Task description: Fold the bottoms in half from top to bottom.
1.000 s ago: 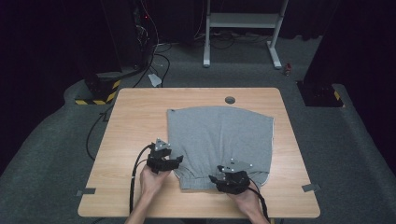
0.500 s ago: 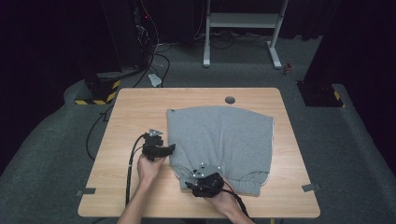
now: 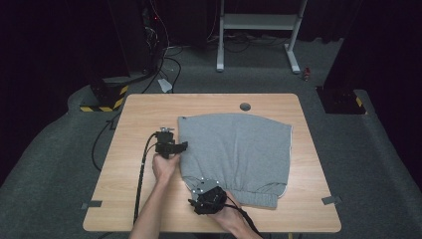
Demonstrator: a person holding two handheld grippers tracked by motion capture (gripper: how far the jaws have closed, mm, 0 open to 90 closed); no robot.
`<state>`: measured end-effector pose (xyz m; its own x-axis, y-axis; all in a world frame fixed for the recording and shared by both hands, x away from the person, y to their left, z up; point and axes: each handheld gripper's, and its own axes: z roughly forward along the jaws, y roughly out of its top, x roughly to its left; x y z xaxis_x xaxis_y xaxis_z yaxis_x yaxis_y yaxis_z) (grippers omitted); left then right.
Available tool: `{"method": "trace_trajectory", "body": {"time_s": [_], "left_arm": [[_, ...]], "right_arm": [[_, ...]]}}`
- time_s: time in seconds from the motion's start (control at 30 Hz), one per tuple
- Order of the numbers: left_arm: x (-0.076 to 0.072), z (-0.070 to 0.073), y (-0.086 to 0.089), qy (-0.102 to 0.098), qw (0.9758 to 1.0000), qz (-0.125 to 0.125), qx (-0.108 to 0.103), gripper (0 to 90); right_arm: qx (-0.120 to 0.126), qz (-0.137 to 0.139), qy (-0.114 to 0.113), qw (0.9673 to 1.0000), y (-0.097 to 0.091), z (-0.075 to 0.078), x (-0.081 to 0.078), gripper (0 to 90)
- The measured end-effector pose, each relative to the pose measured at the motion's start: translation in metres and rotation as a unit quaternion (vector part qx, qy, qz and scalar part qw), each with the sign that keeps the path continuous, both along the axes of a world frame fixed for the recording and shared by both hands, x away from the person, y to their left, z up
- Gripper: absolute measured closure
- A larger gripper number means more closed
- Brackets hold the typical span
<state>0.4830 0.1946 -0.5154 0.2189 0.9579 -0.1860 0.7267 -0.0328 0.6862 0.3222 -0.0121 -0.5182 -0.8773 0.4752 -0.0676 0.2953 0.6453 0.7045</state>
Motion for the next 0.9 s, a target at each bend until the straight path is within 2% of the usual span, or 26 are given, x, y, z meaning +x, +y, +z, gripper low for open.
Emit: {"method": "trace_trajectory", "body": {"time_s": [0.1, 0.13, 0.2, 0.33, 0.47, 0.53, 0.6, 0.7, 0.8, 0.83, 0.9], "left_arm": [[0.009, 0.004, -0.01, 0.017, 0.9986, -0.024, 0.044, 38.2], [0.012, 0.005, -0.017, 0.017, 0.9972, -0.033, 0.065, 38.0], [0.014, 0.003, -0.024, 0.008, 0.9968, -0.031, 0.073, 38.7], [0.021, 0.006, -0.033, 0.023, 0.9953, -0.037, 0.087, 42.1], [0.025, 0.008, -0.034, 0.031, 0.9953, -0.045, 0.08, 53.5], [0.027, 0.01, -0.034, 0.033, 0.9951, -0.044, 0.082, 62.9], [0.029, 0.01, -0.035, 0.039, 0.9951, -0.045, 0.079, 71.7], [0.031, 0.011, -0.037, 0.048, 0.995, -0.054, 0.07, 82.2], [0.031, 0.01, -0.036, 0.052, 0.9958, -0.059, 0.048, 84.3], [0.03, 0.011, -0.036, 0.051, 0.9954, -0.067, 0.045, 84.6], [0.029, 0.011, -0.036, 0.049, 0.9955, -0.068, 0.043, 84.8]], "right_arm": [[-0.015, -0.002, -0.013, 0.9998, 0.003, -0.001, -0.003, 41.0], [-0.016, -0.002, -0.015, 0.9997, 0.003, -0.001, -0.004, 41.3], [-0.021, -0.006, -0.016, 0.9996, 0.003, 0.0, -0.005, 42.9], [-0.028, -0.005, -0.016, 0.9995, 0.003, 0.001, -0.007, 51.6], [-0.047, -0.003, -0.028, 0.9985, 0.002, 0.004, -0.01, 65.2], [-0.063, -0.002, -0.037, 0.9973, 0.002, 0.006, -0.012, 70.9], [-0.075, -0.001, -0.038, 0.9964, 0.002, 0.007, -0.013, 74.6], [-0.08, 0.007, -0.035, 0.9962, 0.001, 0.009, -0.015, 77.9], [-0.075, 0.009, -0.029, 0.9967, -0.003, 0.01, -0.016, 78.9], [-0.072, 0.01, -0.028, 0.9969, -0.005, 0.011, -0.017, 78.9], [-0.072, 0.009, -0.024, 0.9971, -0.006, 0.011, -0.017, 79.0]]}}
